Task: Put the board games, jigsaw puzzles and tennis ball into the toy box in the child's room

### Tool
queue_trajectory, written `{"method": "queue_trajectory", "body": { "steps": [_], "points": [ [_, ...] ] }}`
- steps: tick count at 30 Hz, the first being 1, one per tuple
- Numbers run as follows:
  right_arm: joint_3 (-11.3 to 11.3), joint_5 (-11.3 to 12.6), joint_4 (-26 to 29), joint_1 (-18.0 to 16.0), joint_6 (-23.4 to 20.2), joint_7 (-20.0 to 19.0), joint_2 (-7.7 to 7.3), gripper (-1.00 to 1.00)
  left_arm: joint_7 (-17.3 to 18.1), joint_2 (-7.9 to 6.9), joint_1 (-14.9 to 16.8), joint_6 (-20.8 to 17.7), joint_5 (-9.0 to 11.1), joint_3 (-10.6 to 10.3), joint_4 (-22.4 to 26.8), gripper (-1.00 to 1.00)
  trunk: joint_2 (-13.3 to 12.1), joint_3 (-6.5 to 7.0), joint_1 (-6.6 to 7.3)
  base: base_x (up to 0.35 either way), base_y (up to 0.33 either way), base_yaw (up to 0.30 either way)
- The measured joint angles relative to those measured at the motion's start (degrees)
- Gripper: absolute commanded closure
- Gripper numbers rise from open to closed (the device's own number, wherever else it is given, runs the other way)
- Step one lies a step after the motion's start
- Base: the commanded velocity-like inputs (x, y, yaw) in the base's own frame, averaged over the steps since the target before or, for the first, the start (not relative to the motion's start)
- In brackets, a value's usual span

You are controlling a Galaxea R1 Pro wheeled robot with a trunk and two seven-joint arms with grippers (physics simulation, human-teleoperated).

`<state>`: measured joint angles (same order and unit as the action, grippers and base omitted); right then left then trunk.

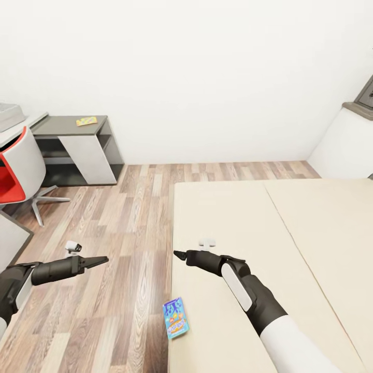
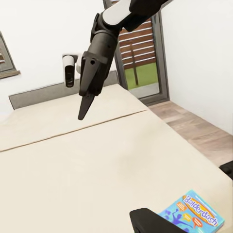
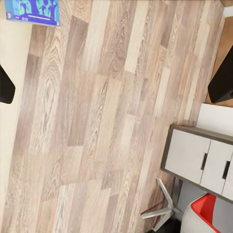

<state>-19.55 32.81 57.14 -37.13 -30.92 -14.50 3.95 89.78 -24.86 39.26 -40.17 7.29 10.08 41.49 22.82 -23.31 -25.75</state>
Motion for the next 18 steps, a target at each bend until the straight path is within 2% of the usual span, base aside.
{"method": "queue_trajectory", "body": {
  "steps": [18],
  "points": [
    [0.02,0.01,-0.13,-0.01,0.09,0.03,0.00,-1.00,0.00,-0.18,0.00,-0.05,0.06,-0.03,0.01,-1.00,0.00,1.70,0.00,0.000,0.000,0.000]
  ]
}}
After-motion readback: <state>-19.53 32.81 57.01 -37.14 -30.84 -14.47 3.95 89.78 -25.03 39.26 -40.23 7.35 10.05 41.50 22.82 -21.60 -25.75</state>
